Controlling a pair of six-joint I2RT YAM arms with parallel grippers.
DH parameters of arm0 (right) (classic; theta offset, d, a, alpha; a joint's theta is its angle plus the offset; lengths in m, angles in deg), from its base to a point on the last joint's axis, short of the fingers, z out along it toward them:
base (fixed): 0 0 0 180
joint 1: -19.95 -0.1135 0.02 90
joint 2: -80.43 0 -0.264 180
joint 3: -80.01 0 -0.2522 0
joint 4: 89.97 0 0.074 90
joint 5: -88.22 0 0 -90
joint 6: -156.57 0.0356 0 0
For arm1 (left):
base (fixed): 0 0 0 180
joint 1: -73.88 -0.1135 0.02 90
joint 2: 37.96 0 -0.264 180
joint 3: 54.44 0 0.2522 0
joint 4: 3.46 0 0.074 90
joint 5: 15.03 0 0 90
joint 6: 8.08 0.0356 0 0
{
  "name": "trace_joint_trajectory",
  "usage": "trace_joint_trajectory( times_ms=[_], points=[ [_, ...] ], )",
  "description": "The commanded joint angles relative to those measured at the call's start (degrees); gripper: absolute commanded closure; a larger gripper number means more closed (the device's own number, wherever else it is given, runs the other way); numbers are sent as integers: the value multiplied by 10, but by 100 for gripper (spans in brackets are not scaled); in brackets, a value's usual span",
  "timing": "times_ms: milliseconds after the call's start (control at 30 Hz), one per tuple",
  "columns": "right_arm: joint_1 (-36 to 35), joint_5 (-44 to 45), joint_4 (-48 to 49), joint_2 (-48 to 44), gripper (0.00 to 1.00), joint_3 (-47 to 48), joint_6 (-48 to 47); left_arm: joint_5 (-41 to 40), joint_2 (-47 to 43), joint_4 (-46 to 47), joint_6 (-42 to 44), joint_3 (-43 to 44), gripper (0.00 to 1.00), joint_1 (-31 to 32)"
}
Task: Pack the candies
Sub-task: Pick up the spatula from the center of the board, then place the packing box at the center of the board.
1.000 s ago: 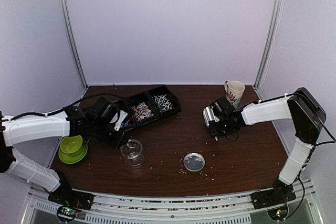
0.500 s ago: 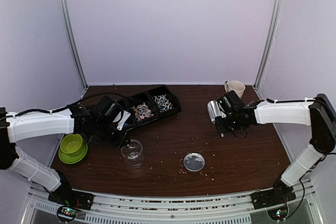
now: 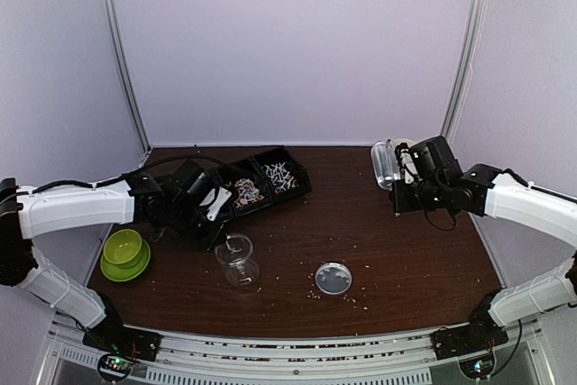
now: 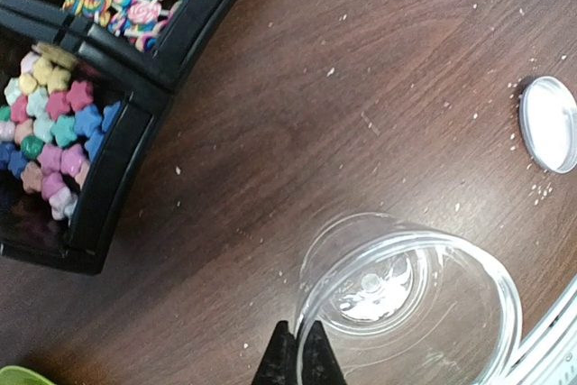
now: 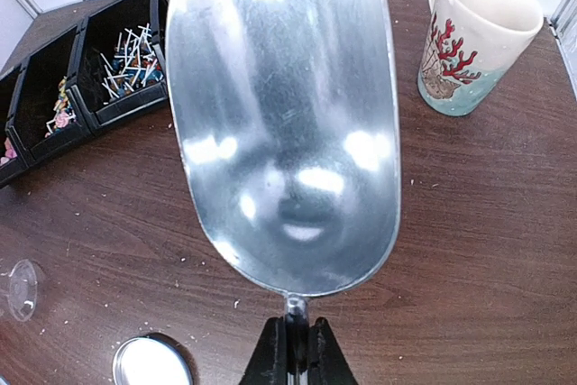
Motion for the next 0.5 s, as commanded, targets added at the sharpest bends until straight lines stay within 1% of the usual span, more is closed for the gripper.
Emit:
trace_joint_trajectory(
  times_ms=[0, 133, 233, 467],
  points=[
    [2, 17, -19, -37, 100, 0, -11, 5, 26, 13, 11, 45, 100, 6],
    [2, 23, -29, -51, 100, 4, -15, -21, 66, 13, 1, 99, 100, 7],
    [2, 21, -31, -56, 100, 2, -17, -33, 108, 14, 1, 156, 100, 7],
    [1, 12, -25, -76, 100, -19, -17, -11, 221, 6, 19, 303, 100, 8]
  ],
)
